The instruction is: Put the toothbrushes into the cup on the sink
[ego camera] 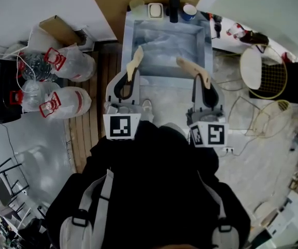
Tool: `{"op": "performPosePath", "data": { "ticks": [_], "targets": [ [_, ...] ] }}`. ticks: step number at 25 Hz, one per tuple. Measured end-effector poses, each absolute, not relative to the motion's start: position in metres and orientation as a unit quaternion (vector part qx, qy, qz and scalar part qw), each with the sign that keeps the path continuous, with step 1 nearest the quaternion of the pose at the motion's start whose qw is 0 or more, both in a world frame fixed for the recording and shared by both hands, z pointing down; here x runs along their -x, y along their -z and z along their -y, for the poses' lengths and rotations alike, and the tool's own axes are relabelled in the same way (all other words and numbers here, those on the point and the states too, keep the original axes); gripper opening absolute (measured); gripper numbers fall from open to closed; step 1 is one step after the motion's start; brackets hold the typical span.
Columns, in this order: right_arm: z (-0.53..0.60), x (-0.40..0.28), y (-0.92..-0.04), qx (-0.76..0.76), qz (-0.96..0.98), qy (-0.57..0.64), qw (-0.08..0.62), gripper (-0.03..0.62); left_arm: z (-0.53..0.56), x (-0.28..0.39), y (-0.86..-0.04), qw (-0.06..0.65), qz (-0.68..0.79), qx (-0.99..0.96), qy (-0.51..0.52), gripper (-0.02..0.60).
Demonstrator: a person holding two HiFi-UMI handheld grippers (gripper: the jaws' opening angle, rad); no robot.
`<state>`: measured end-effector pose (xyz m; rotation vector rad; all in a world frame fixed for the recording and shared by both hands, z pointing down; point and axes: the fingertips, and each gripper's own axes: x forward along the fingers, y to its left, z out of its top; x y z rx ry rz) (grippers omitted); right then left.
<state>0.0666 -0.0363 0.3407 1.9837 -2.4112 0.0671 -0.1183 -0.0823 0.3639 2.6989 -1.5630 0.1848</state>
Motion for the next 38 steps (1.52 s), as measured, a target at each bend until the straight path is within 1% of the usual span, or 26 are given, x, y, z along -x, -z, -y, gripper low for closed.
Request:
{"op": "performPosePath", "data": {
  "ticks": [7, 10, 17, 32, 38],
  "targets": [
    [0.07, -0.075, -0.348, -0.641, 0.767, -0.028, 0.016, 0.044, 0.116, 0.112, -0.372, 0.012, 0.498, -0.864, -0.069, 0.035],
    [0.085, -0.08, -0.349, -0.637, 0.77, -0.027, 0.014, 0.044, 0.133, 0.108, -0.373, 0.003, 0.502, -0.862, -0.069, 0.035],
    [0.102, -0.094, -0.352, -0.627, 0.779, -0.028, 0.008, 0.043, 0.165, 0.098, -0.382, 0.016, 0.518, -0.852, -0.071, 0.035],
    [0.151, -0.124, -0.374, -0.612, 0.789, -0.045, 0.019, 0.044, 0.29, 0.078, -0.38, -0.021, 0.547, -0.832, -0.085, 0.035],
    [0.17, -0.129, -0.382, -0.61, 0.791, -0.051, 0.021, 0.044, 0.336, 0.081, -0.396, 0.01, 0.553, -0.829, -0.086, 0.035]
  ]
}}
